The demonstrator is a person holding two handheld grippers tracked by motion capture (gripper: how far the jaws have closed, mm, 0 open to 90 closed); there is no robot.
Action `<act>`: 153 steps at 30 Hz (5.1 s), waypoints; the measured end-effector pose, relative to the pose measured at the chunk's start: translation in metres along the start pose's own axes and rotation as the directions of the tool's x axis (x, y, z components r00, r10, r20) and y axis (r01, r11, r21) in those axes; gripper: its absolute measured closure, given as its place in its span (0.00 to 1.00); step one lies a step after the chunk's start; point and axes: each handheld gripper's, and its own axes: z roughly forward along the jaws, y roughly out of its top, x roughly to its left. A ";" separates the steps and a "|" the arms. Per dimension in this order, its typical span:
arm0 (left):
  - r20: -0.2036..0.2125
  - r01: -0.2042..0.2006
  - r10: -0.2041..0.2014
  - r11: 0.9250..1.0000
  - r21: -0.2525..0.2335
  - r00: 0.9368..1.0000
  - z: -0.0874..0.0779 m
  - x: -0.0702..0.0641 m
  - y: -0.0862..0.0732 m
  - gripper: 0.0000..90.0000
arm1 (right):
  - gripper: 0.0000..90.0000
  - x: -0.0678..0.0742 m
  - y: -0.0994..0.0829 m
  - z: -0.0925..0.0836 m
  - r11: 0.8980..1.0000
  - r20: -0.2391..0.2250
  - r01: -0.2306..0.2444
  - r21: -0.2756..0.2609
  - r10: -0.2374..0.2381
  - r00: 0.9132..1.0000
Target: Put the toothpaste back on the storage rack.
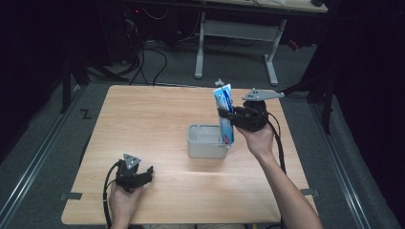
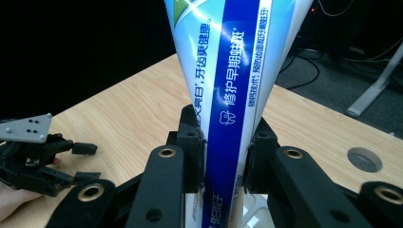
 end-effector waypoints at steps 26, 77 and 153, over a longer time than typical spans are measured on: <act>0.002 -0.004 0.004 1.000 -0.001 1.000 0.000 0.000 0.000 0.32 | 0.82 -0.003 0.009 0.026 1.000 0.021 -0.014 -0.026 0.014 1.000; 0.005 -0.008 0.008 1.000 0.001 1.000 0.000 0.000 0.000 0.32 | 0.80 0.002 -0.017 0.081 0.997 0.047 0.020 0.075 -0.024 0.999; 0.003 -0.006 0.006 1.000 0.000 1.000 0.000 -0.001 0.000 0.32 | 0.79 0.002 -0.044 0.081 0.991 0.052 0.065 0.119 -0.071 0.996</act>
